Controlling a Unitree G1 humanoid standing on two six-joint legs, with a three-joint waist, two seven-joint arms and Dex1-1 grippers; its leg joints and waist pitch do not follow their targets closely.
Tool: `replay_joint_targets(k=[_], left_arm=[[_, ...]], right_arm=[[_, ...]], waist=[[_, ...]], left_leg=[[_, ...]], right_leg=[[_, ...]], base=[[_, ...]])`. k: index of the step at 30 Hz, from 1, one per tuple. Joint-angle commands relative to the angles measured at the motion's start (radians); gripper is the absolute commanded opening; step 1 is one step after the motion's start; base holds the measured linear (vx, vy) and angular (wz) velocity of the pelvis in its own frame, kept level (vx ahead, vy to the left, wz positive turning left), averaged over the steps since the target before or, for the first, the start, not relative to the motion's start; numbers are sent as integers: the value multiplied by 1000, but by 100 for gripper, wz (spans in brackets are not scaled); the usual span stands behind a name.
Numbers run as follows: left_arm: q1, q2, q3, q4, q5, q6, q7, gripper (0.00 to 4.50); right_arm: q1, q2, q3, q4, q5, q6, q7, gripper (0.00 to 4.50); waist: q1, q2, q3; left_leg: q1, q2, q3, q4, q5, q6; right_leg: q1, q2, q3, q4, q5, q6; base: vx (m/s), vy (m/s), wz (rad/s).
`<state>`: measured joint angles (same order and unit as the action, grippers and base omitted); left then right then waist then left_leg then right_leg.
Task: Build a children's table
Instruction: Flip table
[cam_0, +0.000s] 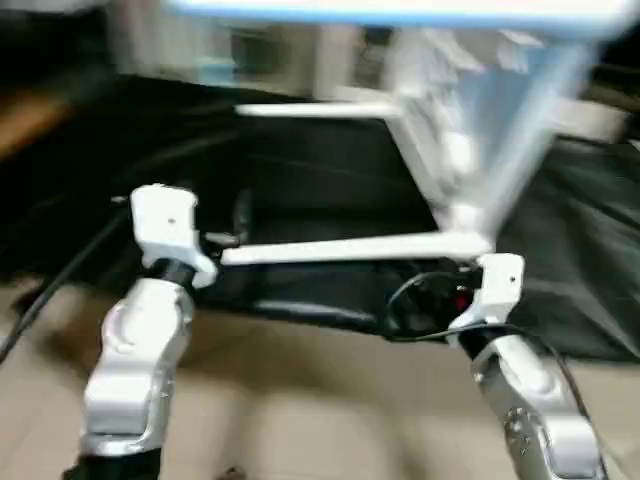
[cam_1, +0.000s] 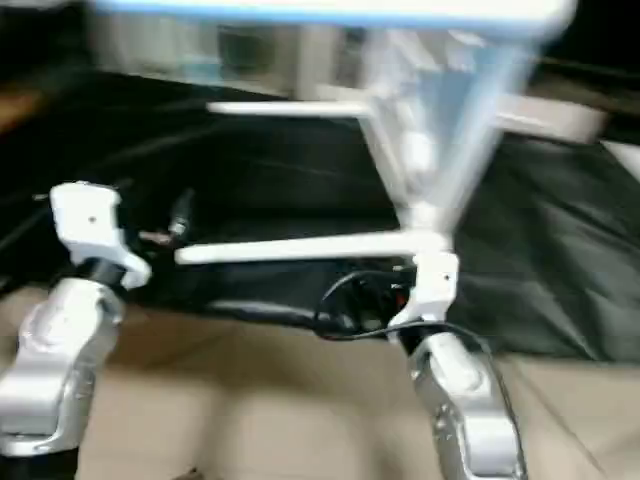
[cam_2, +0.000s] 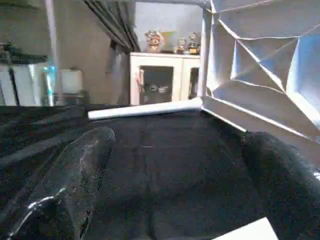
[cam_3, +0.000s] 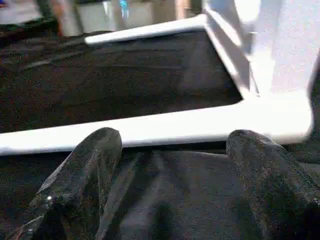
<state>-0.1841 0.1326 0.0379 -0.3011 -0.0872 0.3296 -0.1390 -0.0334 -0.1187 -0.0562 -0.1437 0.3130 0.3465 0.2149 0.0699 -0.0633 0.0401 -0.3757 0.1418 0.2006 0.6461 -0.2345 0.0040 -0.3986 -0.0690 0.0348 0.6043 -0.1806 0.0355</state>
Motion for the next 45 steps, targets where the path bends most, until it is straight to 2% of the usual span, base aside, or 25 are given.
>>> replay_joint_targets(k=[1, 2, 4, 5, 6, 8, 9, 10, 11, 13, 14, 15, 17, 18, 19, 20, 22, 24, 25, 27, 31, 35, 39, 41, 45], left_arm=[[7, -3, 2, -14, 13, -6, 14, 450], [4, 2, 1, -21, 22, -19, 15, 450], [-7, 29, -20, -62, 49, -46, -3, 450], [-7, 29, -20, -62, 49, -46, -3, 450], [-8, 65, -48, -114, 20, -54, -78, 450], [-12, 115, -94, -149, 45, -55, -131, 450], [-17, 155, -129, -170, 67, -50, -172, 450], [-56, 254, -203, -187, 115, -63, -282, 450], [-81, 276, -215, -183, 117, -62, -315, 450], [-143, 312, -230, -165, 136, -72, -359, 450], [-143, 312, -230, -165, 136, -72, -359, 450], [-169, 320, -230, -155, 148, -83, -365, 450], [-277, 356, -217, -108, 185, -141, -388, 450], [-285, 360, -216, -104, 186, -144, -392, 450], [-353, 405, -211, -69, 194, -171, -426, 450], [-353, 405, -211, -69, 194, -171, -426, 450], [-408, 445, -215, -31, 208, -192, -449, 450], [-501, 493, -219, 50, 236, -234, -482, 450], [-539, 506, -218, 88, 244, -251, -495, 450], [-613, 524, -221, 166, 273, -311, -496, 450], [-742, 548, -262, 326, 337, -405, -510, 450], [-851, 554, -293, 480, 369, -497, -518, 450], [-919, 550, -318, 600, 427, -560, -490, 450], [-950, 546, -332, 663, 455, -587, -477, 450], [-1000, 537, -340, 740, 488, -614, -432, 450]], right_arm=[[-14, -1, -7, -2, 4, 4, -6, 373], [-16, -4, -5, -4, 6, 8, 1, 373], [-21, -15, 3, -5, 13, 10, 27, 373], [-21, -15, 3, -5, 13, 10, 27, 373], [-26, -17, 2, -3, 23, 8, 41, 373], [-33, -17, -2, 1, 33, 6, 51, 373], [-39, -16, -6, 5, 41, 6, 56, 373], [-53, -6, -12, 18, 51, 23, 50, 373], [-59, 2, -15, 24, 58, 33, 45, 373], [-69, 14, -17, 41, 61, 41, 37, 373], [-69, 14, -17, 41, 61, 41, 37, 373], [-72, 15, -16, 48, 59, 40, 39, 373], [-91, 10, -3, 79, 41, 40, 45, 373], [-94, 10, -2, 82, 40, 40, 45, 373], [-112, 3, 2, 106, 32, 39, 47, 373], [-112, 3, 2, 106, 32, 39, 47, 373], [-125, 1, 3, 122, 33, 38, 50, 373], [-137, 2, 4, 132, 33, 44, 55, 373], [-142, 3, 4, 136, 33, 46, 56, 373], [-145, 4, 8, 141, 29, 51, 53, 373], [-142, 7, 20, 150, 17, 60, 49, 373], [-140, 10, 29, 152, 12, 62, 47, 373], [-142, 13, 29, 150, 12, 64, 43, 373], [-142, 14, 29, 150, 11, 64, 43, 373], [-140, 14, 30, 149, 9, 62, 43, 373]], waist=[[-10, 18, -61], [-12, 18, -56], [-13, 5, -55], [-14, 4, -52], [-13, 0, -51], [-8, -4, -47], [-8, -6, -45], [-11, -16, -44], [-3, -17, -44], [-10, -13, -43], [-12, -19, -41], [-11, -20, -42], [-13, -21, -43], [-13, -21, -43], [-13, -30, -42], [-9, -26, -43], [-12, -24, -44], [-9, -21, -47], [-11, -20, -48], [-6, -22, -49], [-1, -23, -49], [2, -16, -53], [5, -17, -54], [11, -12, -53], [16, -13, -50]], left_leg=[[45, 72, -50, -100, 3, 107], [43, 81, -56, -107, -10, 58], [39, 76, -51, -111, -59, -3], [35, 73, -49, -115, -94, -27], [34, 72, -49, -116, -113, -38], [33, 71, -50, -122, -183, -69], [33, 71, -51, -122, -200, -74], [30, 70, -50, -123, -231, -81], [32, 67, -50, -122, -260, -74], [29, 66, -52, -125, -276, -97], [24, 66, -52, -126, -281, -102], [24, 68, -52, -125, -289, -111], [22, 64, -51, -121, -308, -112], [21, 64, -53, -121, -309, -114], [15, 67, -54, -123, -303, -116], [19, 66, -53, -122, -303, -115], [16, 70, -54, -123, -281, -124], [21, 68, -50, -121, -262, -126], [18, 68, -50, -121, -245, -131], [25, 69, -46, -119, -231, -136], [21, 70, -45, -119, -184, -142], [24, 70, -44, -116, -162, -146], [24, 70, -40, -113, -113, -133], [25, 72, -41, -114, -134, -130], [26, 76, -43, -118, -184, -141]], right_leg=[[7, -24, -21, -36, -11, -181], [11, -27, -26, -39, -3, -182], [17, -37, -29, -43, -1, -155], [18, -44, -27, -45, -13, -138], [19, -48, -26, -47, -28, -130], [15, -54, -23, -51, -86, -100], [13, -54, -22, -53, -103, -92], [12, -56, -19, -56, -139, -85], [8, -60, -16, -62, -210, -66], [3, -61, -14, -60, -236, -75], [5, -60, -15, -63, -240, -74], [5, -66, -13, -61, -245, -82], [0, -64, -12, -63, -275, -83], [1, -66, -13, -62, -279, -86], [7, -69, -16, -61, -283, -91], [2, -69, -16, -61, -291, -91], [7, -72, -21, -54, -259, -109], [3, -70, -24, -51, -235, -116], [6, -69, -26, -47, -213, -120], [2, -69, -28, -47, -192, -125], [8, -71, -30, -38, -129, -147], [11, -74, -30, -32, -86, -160], [16, -73, -31, -27, -7, -183], [17, -76, -29, -27, -24, -190], [16, -78, -29, -31, -69, -190]], base=[[44, 125, 6], [49, 163, 7], [8, 74, 6], [0, 0, 0], [0, 0, 0], [0, 0, 0], [0, 0, 0], [0, 0, 0], [0, 0, 0], [0, 0, 0], [0, 0, 0], [0, 0, 0], [0, 0, 0], [0, 0, 0], [0, 0, 0], [0, 0, 0], [0, 0, 0], [0, 0, 0], [0, 0, 0], [0, 0, 0], [0, 0, 0], [0, 0, 0], [0, 0, 0], [0, 0, 0], [0, 0, 0]])
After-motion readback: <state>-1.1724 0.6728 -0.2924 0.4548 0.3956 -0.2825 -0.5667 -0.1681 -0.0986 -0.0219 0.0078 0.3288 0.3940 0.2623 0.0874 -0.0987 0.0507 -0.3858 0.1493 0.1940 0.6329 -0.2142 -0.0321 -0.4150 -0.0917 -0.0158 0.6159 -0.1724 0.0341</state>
